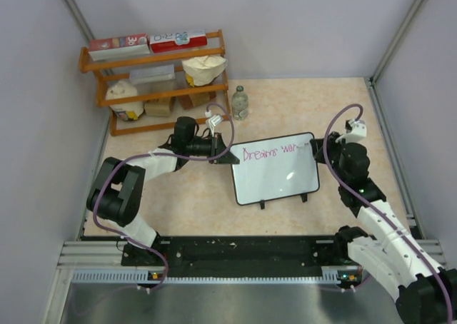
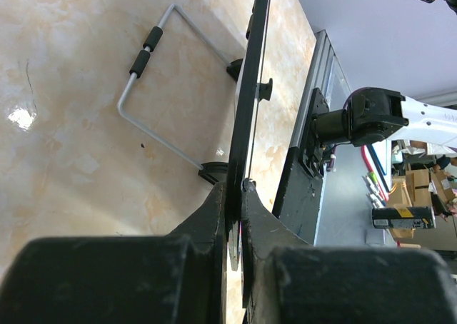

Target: Write a sentence on the whiteboard

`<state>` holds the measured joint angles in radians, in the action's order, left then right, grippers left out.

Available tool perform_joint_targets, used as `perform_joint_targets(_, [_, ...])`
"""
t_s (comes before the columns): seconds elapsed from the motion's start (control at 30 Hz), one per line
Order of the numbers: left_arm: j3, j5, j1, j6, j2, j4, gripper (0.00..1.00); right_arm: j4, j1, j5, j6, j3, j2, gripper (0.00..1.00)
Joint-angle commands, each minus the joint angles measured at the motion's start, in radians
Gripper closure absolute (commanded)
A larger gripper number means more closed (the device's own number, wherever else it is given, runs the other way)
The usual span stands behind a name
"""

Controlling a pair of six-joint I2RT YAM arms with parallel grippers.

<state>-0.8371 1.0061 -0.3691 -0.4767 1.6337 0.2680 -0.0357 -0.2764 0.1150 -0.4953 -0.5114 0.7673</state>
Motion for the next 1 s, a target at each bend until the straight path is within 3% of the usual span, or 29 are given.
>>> perform_joint_targets(0.0, [-0.019,-0.08,-0.002,0.056,-0.023,-0.016,1.0,-0.029,0.023,0.031,0.0,0.004,0.0,1.0])
perform_joint_targets(0.63, [-0.017,-0.081,-0.002,0.056,-0.026,-0.016,1.0,-0.023,0.057,-0.008,-0.031,-0.021,-0.048,1.0])
perform_joint_targets(0.97, [-0.017,-0.078,-0.002,0.056,-0.025,-0.016,1.0,-0.064,0.057,-0.026,-0.049,-0.044,0.033,1.0])
